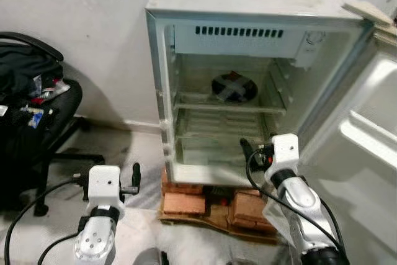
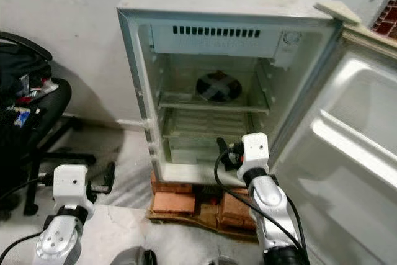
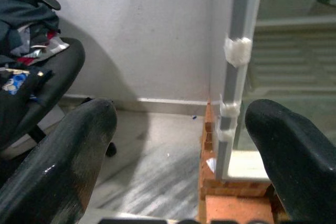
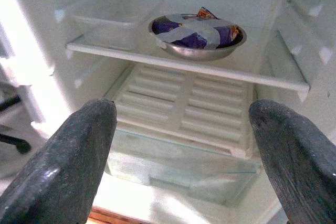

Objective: Restocking fridge

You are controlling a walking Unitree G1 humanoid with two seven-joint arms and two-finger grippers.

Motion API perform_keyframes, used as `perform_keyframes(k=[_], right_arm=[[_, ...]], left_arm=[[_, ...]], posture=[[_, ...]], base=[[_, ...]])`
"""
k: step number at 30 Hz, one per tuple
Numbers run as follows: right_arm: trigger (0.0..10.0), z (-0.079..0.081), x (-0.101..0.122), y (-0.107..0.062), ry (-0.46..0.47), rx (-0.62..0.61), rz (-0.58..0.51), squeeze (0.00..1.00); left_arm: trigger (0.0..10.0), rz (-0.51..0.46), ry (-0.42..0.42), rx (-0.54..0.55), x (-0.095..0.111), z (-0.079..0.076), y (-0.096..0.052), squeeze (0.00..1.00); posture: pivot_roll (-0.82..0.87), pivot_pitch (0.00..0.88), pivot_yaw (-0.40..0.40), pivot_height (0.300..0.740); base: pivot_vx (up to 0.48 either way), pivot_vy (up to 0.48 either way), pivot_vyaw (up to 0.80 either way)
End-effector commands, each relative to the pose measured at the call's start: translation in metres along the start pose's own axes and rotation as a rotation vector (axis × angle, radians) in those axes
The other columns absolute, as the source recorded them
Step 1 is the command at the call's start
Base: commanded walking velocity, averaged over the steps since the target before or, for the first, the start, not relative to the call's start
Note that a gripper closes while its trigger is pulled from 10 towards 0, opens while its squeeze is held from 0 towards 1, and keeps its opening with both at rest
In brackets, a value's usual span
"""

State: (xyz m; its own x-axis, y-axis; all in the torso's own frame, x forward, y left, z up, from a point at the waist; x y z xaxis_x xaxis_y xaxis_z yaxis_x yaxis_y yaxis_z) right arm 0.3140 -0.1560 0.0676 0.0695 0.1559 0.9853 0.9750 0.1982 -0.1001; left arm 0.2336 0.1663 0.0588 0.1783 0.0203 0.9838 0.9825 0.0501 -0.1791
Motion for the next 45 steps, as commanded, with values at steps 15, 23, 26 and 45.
perform_keyframes(k=[15,23,26,45], right_arm=[[10.0,0.012,0.003,0.007,0.009,0.019,-0.031,0.0],[10.0,0.035,0.011,0.009,0.02,0.118,-0.072,0.0],[10.0,0.025,0.005,0.009,0.021,0.084,-0.045,0.0],[10.0,0.011,-0.009,0.012,0.091,0.005,0.056,0.0]], left_arm=[[10.0,-0.04,-0.002,-0.002,0.008,0.0,0.013,0.0],[10.0,-0.044,-0.005,-0.017,0.008,-0.005,0.015,0.0],[10.0,-0.048,-0.007,-0.014,0.009,-0.004,0.016,0.0],[10.0,-0.08,-0.004,-0.105,0.014,-0.014,0.017,0.0]], posture=[[-0.02,0.058,0.038,0.74],[-0.02,0.073,0.039,0.74],[-0.02,0.07,0.039,0.74],[-0.02,0.072,0.04,0.74]], base=[[-0.254,0.0,0.0],[-0.256,0.0,0.0],[-0.257,0.0,0.0],[-0.114,-0.013,0.0]])
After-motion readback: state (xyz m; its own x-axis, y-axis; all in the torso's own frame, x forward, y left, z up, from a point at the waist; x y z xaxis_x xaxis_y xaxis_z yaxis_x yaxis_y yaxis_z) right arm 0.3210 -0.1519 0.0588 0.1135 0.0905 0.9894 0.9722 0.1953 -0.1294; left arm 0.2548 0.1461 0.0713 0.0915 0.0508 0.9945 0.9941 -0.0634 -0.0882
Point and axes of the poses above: a point about 5 cm out from each wrist's last joint towards the gripper, its own y axis pointing out of the wrist towards the gripper, its own x axis along the axis of the wrist's last joint, z = x × y, the point moved 3 cm from there along y, pointing out of the wrist towards the gripper, and after that the axes turned 6 degrees about -y, right-handed, at the moved point
